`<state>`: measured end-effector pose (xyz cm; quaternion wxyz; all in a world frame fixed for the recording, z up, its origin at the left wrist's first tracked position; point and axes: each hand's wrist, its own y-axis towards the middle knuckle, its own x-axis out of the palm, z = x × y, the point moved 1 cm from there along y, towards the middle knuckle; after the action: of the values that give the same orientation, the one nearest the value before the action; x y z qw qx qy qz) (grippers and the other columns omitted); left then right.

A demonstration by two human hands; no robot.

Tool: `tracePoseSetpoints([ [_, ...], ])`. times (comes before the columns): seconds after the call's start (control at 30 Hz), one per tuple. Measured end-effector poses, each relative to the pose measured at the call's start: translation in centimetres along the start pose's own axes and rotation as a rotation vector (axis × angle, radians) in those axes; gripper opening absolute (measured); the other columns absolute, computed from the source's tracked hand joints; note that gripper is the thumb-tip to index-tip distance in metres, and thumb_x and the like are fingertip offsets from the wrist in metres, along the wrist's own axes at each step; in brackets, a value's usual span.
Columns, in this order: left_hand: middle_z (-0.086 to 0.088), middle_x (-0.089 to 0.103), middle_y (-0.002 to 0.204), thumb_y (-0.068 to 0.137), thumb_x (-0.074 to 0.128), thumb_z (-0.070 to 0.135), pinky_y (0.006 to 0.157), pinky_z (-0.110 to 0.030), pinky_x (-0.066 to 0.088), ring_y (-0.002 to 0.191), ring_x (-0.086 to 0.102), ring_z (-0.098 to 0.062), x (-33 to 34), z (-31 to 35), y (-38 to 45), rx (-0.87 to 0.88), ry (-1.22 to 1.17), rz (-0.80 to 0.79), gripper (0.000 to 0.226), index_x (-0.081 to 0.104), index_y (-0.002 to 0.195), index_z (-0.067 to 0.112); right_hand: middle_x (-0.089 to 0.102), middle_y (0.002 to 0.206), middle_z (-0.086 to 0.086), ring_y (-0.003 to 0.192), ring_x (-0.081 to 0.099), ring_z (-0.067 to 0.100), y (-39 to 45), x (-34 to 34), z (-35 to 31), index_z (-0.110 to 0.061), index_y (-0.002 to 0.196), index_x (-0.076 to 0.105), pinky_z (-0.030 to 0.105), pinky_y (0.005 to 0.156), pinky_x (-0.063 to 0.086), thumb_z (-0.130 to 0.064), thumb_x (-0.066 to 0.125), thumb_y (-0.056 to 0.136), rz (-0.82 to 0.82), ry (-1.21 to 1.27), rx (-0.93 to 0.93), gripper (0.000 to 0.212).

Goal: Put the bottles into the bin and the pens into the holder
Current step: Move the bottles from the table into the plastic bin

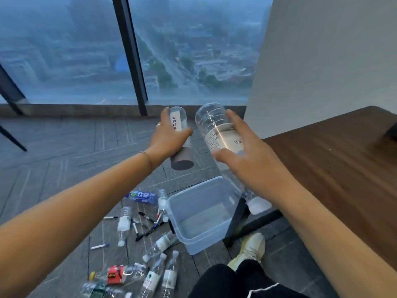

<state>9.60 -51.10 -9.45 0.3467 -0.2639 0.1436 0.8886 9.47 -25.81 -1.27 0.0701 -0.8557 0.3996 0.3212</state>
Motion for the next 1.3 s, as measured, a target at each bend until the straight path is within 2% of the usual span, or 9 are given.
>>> tracePoseSetpoints([
  [0.17, -0.009, 0.057, 0.122, 0.083, 0.074, 0.035, 0.072, -0.034, 0.047, 0.093, 0.061, -0.025, -0.2, -11.3, -2.3, -0.204, -0.029, -0.002, 0.091, 0.022, 0.157, 0.030, 0.055, 0.141, -0.006, 0.102, 0.061, 0.015, 3.8, 10.7, 6.8, -0.057, 0.155, 0.018, 0.048, 0.094, 0.053, -0.033, 0.046, 0.099, -0.202, 0.084, 0.186, 0.067],
  [0.3, -0.009, 0.058, 0.121, 0.082, 0.073, 0.037, 0.086, -0.045, 0.056, 0.098, 0.062, -0.031, 1.4, -18.4, -4.6, -0.377, -0.047, -0.032, 0.091, 0.021, 0.156, 0.032, 0.041, 0.158, -0.001, 0.113, 0.058, 0.025, 6.1, 17.4, 13.9, -0.045, 0.161, 0.004, 0.050, 0.097, 0.050, -0.032, 0.052, 0.094, -0.324, 0.018, 0.339, 0.083],
  [0.4, -0.008, 0.058, 0.117, 0.085, 0.074, 0.034, 0.091, -0.051, 0.057, 0.100, 0.064, -0.033, 3.3, -21.9, -5.8, -0.463, -0.068, -0.061, 0.091, 0.019, 0.157, 0.031, 0.050, 0.149, 0.008, 0.105, 0.057, 0.028, 7.6, 20.8, 18.3, -0.036, 0.163, 0.005, 0.050, 0.095, 0.051, -0.031, 0.061, 0.092, -0.317, 0.032, 0.429, 0.091],
  [0.5, -0.008, 0.059, 0.124, 0.076, 0.074, 0.043, 0.090, -0.050, 0.058, 0.100, 0.066, -0.032, 5.6, -24.0, -6.0, -0.529, -0.075, -0.094, 0.105, 0.013, 0.160, 0.033, 0.054, 0.141, 0.012, 0.118, 0.058, 0.032, 8.7, 22.8, 21.8, -0.036, 0.162, 0.010, 0.048, 0.096, 0.049, -0.031, 0.065, 0.088, -0.288, 0.110, 0.500, 0.093],
  [0.67, -0.010, 0.057, 0.139, 0.068, 0.076, 0.054, 0.092, -0.048, 0.058, 0.109, 0.065, -0.032, 9.6, -25.0, -5.3, -0.541, -0.058, -0.154, 0.115, 0.009, 0.160, 0.037, 0.058, 0.127, 0.002, 0.079, 0.057, 0.009, 9.1, 22.1, 25.2, -0.035, 0.157, 0.031, 0.029, 0.068, 0.045, -0.020, 0.059, 0.097, -0.121, 0.218, 0.559, 0.067],
  [0.87, -0.012, 0.041, 0.158, 0.081, 0.079, 0.050, 0.110, -0.045, 0.045, 0.136, 0.049, -0.034, 14.3, -23.8, -4.2, -0.470, -0.036, -0.212, 0.118, -0.001, 0.164, 0.026, 0.062, 0.120, -0.001, 0.073, 0.059, 0.011, 8.2, 19.3, 26.3, -0.034, 0.150, 0.043, 0.025, 0.063, 0.047, -0.016, 0.059, 0.097, -0.016, 0.216, 0.536, 0.058],
  [1.0, -0.012, 0.045, 0.157, 0.085, 0.076, 0.050, 0.107, -0.040, 0.044, 0.136, 0.051, -0.033, 16.0, -22.1, -3.3, -0.452, 0.009, -0.249, 0.115, -0.005, 0.163, 0.025, 0.063, 0.120, 0.000, 0.083, 0.062, 0.012, 7.6, 18.3, 25.6, -0.033, 0.149, 0.045, 0.034, 0.075, 0.053, -0.015, 0.058, 0.097, 0.007, 0.248, 0.514, 0.057],
  [1.13, -0.018, 0.040, 0.159, 0.097, 0.061, 0.039, 0.087, -0.030, 0.037, 0.127, 0.057, -0.033, 15.8, -20.2, -2.7, -0.487, 0.007, -0.247, 0.095, -0.005, 0.164, 0.026, 0.063, 0.116, -0.005, 0.079, 0.060, 0.009, 7.4, 18.0, 24.2, -0.035, 0.148, 0.045, 0.035, 0.076, 0.055, -0.016, 0.058, 0.097, -0.009, 0.258, 0.481, 0.056],
  [1.3, -0.022, 0.064, 0.131, 0.085, 0.051, 0.046, 0.083, -0.042, 0.053, 0.101, 0.067, -0.036, 13.4, -16.1, -2.8, -0.409, -0.028, -0.192, 0.090, 0.001, 0.159, 0.039, 0.063, 0.114, -0.008, 0.080, 0.061, 0.008, 7.1, 17.2, 20.4, -0.033, 0.150, 0.044, 0.036, 0.078, 0.055, -0.015, 0.058, 0.096, -0.024, 0.287, 0.415, 0.058],
])
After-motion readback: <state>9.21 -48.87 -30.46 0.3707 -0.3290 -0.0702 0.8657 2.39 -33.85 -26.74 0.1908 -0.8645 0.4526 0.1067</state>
